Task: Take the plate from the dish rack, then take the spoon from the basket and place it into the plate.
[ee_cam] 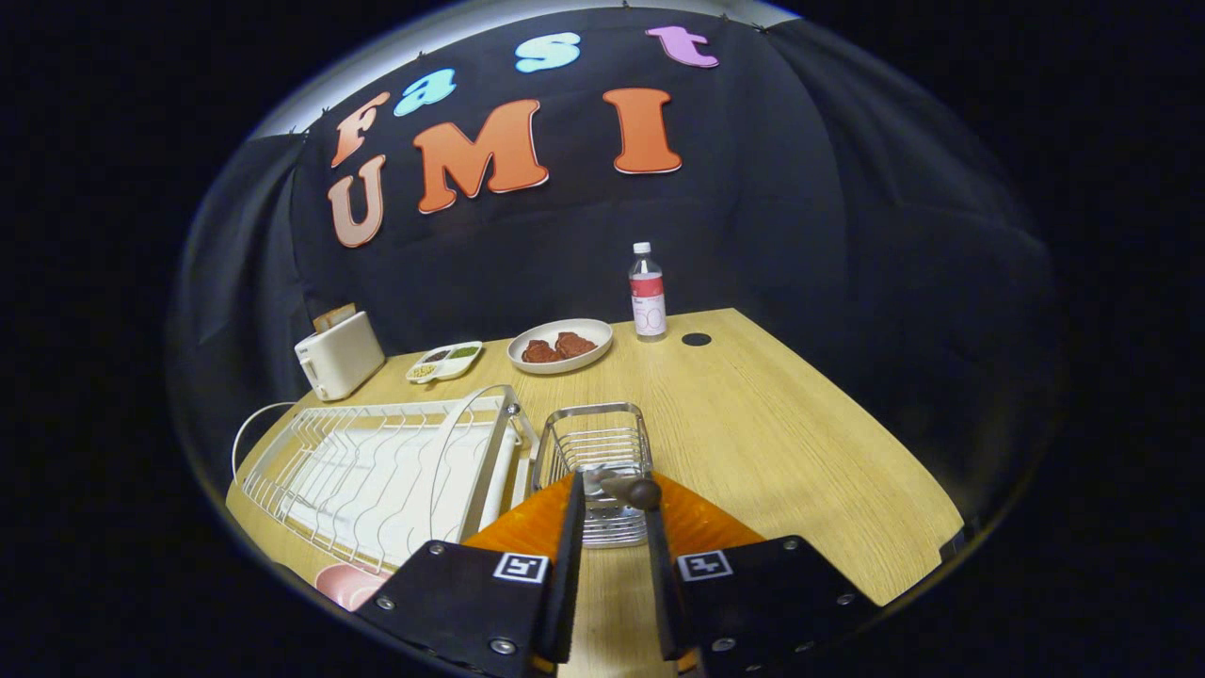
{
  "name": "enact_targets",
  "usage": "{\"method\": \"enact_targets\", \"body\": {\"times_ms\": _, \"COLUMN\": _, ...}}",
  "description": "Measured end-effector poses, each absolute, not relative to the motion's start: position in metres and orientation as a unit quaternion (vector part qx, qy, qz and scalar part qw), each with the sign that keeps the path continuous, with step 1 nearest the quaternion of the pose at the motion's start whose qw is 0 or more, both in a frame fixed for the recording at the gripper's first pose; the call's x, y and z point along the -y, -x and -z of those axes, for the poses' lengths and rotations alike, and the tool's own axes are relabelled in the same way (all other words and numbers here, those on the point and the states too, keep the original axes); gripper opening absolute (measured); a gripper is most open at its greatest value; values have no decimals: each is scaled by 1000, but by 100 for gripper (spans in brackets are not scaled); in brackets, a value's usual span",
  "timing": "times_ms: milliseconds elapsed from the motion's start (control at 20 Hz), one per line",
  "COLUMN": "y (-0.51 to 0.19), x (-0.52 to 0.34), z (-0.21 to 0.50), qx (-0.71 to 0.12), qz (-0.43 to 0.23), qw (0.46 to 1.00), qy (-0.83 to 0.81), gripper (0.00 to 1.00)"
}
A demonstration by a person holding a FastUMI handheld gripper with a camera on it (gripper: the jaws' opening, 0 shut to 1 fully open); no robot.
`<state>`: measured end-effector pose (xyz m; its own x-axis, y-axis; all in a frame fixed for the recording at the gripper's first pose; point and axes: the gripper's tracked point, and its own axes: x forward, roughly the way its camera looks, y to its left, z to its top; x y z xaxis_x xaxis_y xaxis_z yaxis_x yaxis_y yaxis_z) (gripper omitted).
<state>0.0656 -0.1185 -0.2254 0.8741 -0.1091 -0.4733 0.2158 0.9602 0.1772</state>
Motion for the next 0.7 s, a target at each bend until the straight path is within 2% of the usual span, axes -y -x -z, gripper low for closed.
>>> {"method": "enact_targets", "body": {"times_ms": 50, "y": -70, "x": 119, "z": 225, "qx": -232, "qz": 85, "qw": 963, "qy": -110, "gripper": 26}}
{"method": "enact_targets", "body": {"times_ms": 150, "y": -74, "x": 119, "z": 219, "qx": -222, "qz": 92, "qw": 964, "qy": -115, "gripper": 16}}
{"method": "enact_targets", "body": {"times_ms": 250, "y": -76, "x": 118, "z": 216, "qx": -216, "qz": 96, "qw": 963, "qy": -126, "gripper": 11}}
{"method": "enact_targets", "body": {"times_ms": 700, "y": -77, "x": 110, "z": 196, "qx": -196, "qz": 87, "qw": 966, "qy": -142, "gripper": 8}}
